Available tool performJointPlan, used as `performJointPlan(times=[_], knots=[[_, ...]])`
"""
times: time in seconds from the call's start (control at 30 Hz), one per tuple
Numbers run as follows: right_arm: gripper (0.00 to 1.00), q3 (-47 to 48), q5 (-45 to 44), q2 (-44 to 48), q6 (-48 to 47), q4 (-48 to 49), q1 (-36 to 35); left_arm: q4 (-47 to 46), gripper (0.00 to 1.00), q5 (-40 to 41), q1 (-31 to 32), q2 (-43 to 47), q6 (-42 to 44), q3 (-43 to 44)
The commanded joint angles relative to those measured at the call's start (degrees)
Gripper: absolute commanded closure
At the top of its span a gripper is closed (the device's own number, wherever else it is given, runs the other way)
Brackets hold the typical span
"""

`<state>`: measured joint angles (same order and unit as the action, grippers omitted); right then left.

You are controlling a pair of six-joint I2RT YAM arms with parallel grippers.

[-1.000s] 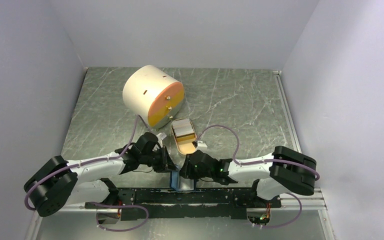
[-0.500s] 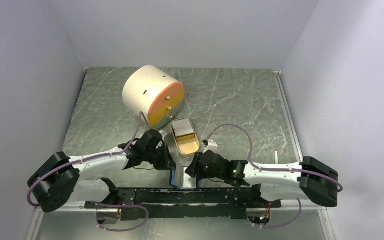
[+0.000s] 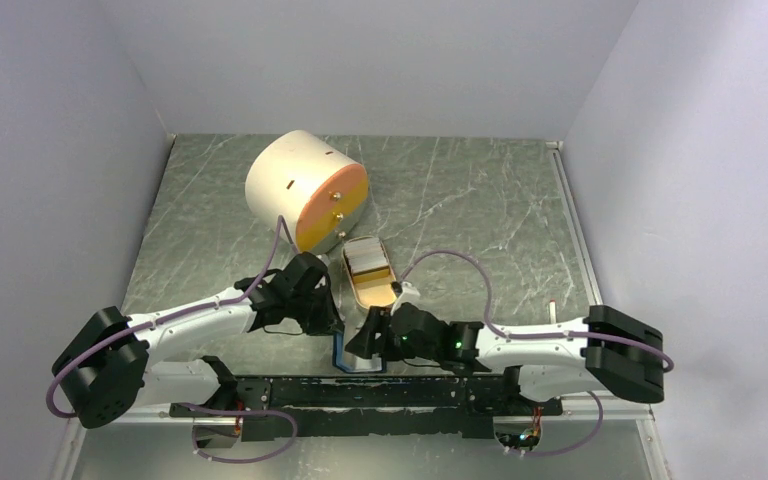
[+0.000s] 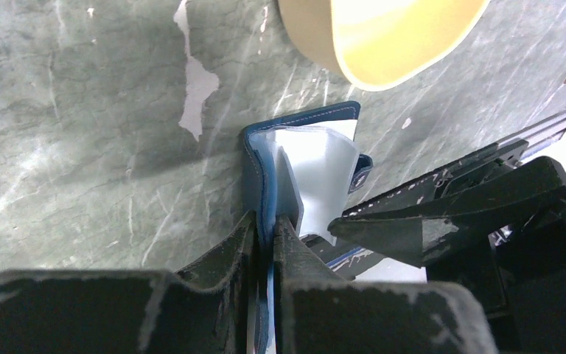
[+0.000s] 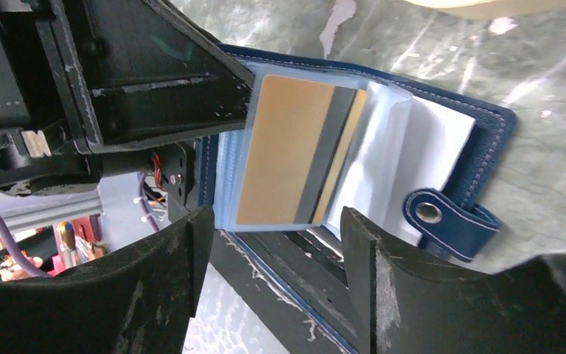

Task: Put the credit cards into the card holder
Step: Turn over the card slot in the card holder.

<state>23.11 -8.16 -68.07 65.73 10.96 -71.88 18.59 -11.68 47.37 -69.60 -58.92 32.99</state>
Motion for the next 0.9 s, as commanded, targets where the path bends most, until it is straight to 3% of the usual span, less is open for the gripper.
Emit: performJointPlan(times=[0.0, 0.43, 0.87], knots=[[0.32, 5.76, -2.27, -4.46, 1.46, 0.34, -1.58, 2.63, 0.91, 1.6, 0.33, 0.14, 0.8, 2.22], [0.39, 11.11, -6.13, -10.9, -0.82, -7.51, -1.54, -0.03, 0.91, -0.77, 0.3, -0.53, 0.67, 0.73], [0.52, 9.94, -8.1, -9.52, -1.36, -8.48, -1.55, -0.74, 0.91, -0.93, 0.28, -0.8, 1.52, -0.21]])
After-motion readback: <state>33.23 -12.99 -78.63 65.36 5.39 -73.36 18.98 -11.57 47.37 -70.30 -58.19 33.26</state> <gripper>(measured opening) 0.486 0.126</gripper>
